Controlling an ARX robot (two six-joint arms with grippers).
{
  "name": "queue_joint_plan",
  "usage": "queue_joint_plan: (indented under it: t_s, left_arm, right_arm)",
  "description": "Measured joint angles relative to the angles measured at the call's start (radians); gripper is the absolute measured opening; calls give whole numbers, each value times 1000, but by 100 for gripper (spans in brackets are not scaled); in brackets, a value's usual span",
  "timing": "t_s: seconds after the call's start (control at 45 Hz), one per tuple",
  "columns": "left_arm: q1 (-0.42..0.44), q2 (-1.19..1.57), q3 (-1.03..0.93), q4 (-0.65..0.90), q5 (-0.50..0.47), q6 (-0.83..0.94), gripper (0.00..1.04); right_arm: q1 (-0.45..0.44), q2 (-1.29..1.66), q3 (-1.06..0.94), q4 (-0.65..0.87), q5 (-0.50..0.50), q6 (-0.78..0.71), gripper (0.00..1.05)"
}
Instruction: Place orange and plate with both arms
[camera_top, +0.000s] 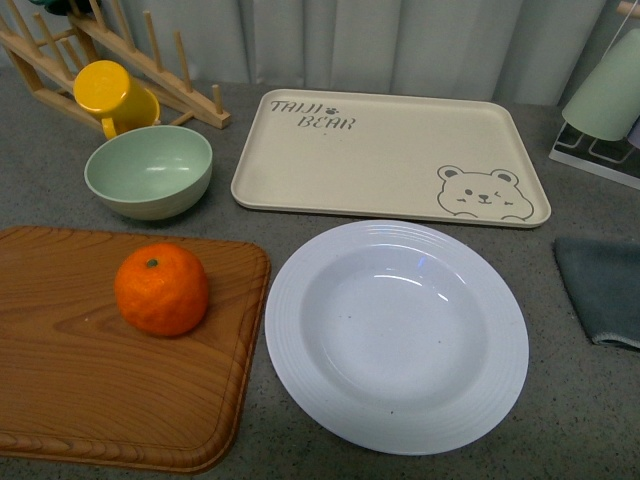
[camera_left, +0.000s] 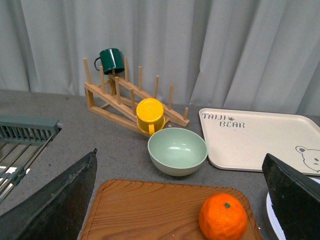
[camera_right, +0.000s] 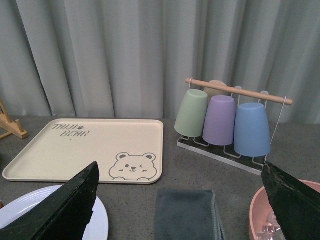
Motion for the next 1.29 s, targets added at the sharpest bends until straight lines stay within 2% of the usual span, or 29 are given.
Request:
queue_joint_plan:
  t_s: [1.289]
  left_arm:
    - [0, 0, 0, 0, 0, 0, 98]
  right_arm:
    - [0, 0, 0, 0, 0, 0, 95]
